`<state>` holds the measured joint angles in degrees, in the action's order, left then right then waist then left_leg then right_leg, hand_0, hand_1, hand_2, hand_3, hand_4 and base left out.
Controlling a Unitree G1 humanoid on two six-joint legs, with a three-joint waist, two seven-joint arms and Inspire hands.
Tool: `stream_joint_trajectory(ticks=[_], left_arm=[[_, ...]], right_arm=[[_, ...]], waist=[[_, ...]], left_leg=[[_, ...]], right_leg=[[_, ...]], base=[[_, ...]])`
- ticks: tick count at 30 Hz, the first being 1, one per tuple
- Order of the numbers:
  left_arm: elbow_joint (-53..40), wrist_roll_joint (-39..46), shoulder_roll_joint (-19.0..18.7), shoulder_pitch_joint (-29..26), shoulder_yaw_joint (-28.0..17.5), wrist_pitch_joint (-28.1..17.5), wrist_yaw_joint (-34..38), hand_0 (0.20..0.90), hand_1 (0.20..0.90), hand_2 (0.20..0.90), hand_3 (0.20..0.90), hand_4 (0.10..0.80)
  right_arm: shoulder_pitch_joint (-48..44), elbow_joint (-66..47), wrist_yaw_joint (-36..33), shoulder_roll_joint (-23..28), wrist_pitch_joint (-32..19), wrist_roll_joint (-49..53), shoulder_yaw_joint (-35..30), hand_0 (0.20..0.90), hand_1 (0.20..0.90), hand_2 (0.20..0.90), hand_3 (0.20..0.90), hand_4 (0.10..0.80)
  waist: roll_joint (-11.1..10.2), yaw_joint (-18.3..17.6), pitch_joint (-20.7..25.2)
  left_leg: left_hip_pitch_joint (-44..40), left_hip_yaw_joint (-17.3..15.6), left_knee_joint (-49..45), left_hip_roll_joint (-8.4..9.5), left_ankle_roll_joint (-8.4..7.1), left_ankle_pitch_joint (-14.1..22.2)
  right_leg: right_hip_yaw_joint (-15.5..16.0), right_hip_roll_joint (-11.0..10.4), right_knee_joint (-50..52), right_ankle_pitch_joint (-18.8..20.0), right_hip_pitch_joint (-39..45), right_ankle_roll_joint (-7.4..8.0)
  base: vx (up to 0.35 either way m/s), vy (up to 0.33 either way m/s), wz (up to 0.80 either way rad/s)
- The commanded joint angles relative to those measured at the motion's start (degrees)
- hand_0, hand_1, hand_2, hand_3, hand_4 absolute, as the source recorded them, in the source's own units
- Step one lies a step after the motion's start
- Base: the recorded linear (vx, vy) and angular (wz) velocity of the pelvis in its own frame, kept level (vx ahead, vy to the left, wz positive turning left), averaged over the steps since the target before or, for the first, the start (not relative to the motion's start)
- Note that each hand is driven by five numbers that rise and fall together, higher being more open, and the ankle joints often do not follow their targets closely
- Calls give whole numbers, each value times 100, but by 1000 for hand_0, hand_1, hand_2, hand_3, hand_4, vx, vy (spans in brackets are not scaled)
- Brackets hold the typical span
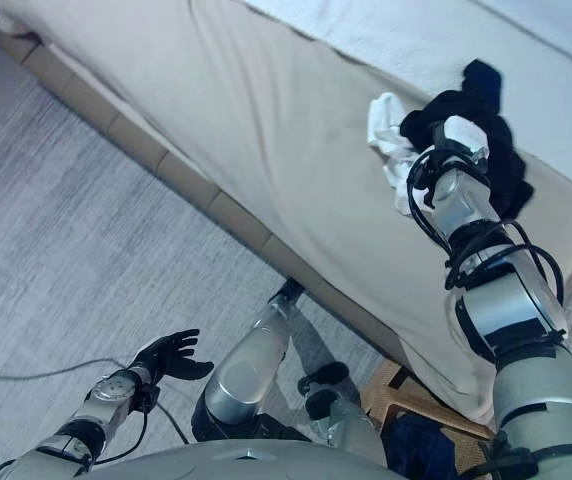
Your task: Pick up the clothes from the bed and place them into the basket
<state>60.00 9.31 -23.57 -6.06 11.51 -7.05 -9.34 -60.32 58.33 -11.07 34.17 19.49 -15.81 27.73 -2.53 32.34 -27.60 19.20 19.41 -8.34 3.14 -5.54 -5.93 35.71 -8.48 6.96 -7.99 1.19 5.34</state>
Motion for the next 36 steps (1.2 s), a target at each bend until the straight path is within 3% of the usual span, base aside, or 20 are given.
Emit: stream_joint_trajectory(ticks=[1,6,7,11,20,25,26,27,30,36], left_arm=[[-101,315,-115,142,189,-458,-106,900,900,900,900,800],[-136,432,-50,174,218,-529,-152,900,900,900,900,800],[-139,480,-69,154,206,-536,-177,900,900,900,900,800],[-371,522,-211,111,164,-480,-231,900,900,900,900,800],[-808,601,-488,-166,99,-133,-142,900,900,900,900,800],[-848,677,-527,-214,153,-53,-97,900,900,900,900,800],[-848,691,-516,-203,169,-60,-84,900,900,900,900,800],[-845,712,-501,-188,190,-72,-68,900,900,900,900,800],[-765,827,-384,-71,274,-238,12,900,900,900,900,800],[-476,962,-130,161,110,-576,136,900,900,900,900,800]], right_arm=[[-802,-325,-1153,265,258,-116,-18,900,900,900,900,800],[-833,-78,-719,410,754,-433,65,900,900,900,900,800],[-846,137,-128,439,1065,-771,156,900,900,900,900,800],[-770,869,1543,599,1429,-1073,499,900,900,900,900,800],[-688,1188,3046,461,728,-1238,634,900,900,900,900,800],[-726,994,2856,343,203,-1521,818,900,900,900,900,800],[-754,957,2696,331,175,-1536,840,455,455,455,381,281],[-785,907,2370,307,119,-1498,858,300,300,300,200,100],[-977,234,469,250,27,-1121,753,300,300,300,200,100],[-921,-2016,-1413,485,-150,-1690,176,300,300,300,200,100]], waist=[[2,13,131],[50,18,35],[30,26,9],[-64,104,-73],[-402,133,-219],[-472,45,-219],[-465,36,-219],[-452,24,-219],[-372,-71,-219],[-344,-355,-218]], left_leg=[[-134,-494,460,-14,501,253],[12,-546,424,2,537,213],[70,-575,405,5,543,202],[195,-599,430,-8,562,156],[282,-701,527,-102,579,175],[207,-737,597,-160,562,204],[192,-735,609,-165,562,209],[178,-736,623,-170,565,212],[73,-776,672,-207,558,243],[-166,-903,692,-268,577,373]], right_leg=[[-41,-260,1011,-191,-202,-314],[34,-448,1265,-173,-389,-272],[36,-475,1296,-155,-425,-257],[87,-474,1278,-77,-484,-198],[32,-366,1264,238,-688,-26],[-65,-324,1309,311,-804,35],[-79,-324,1311,312,-814,34],[-95,-320,1317,318,-828,36],[-181,-306,1307,338,-860,53],[-409,-310,1371,305,-853,65]], base=[[-4,137,27],[30,91,13],[28,46,7],[43,-43,9],[32,-88,2],[1,-36,-3],[-11,-6,-8],[-14,-6,-10],[-30,25,-10],[-50,49,-17]])
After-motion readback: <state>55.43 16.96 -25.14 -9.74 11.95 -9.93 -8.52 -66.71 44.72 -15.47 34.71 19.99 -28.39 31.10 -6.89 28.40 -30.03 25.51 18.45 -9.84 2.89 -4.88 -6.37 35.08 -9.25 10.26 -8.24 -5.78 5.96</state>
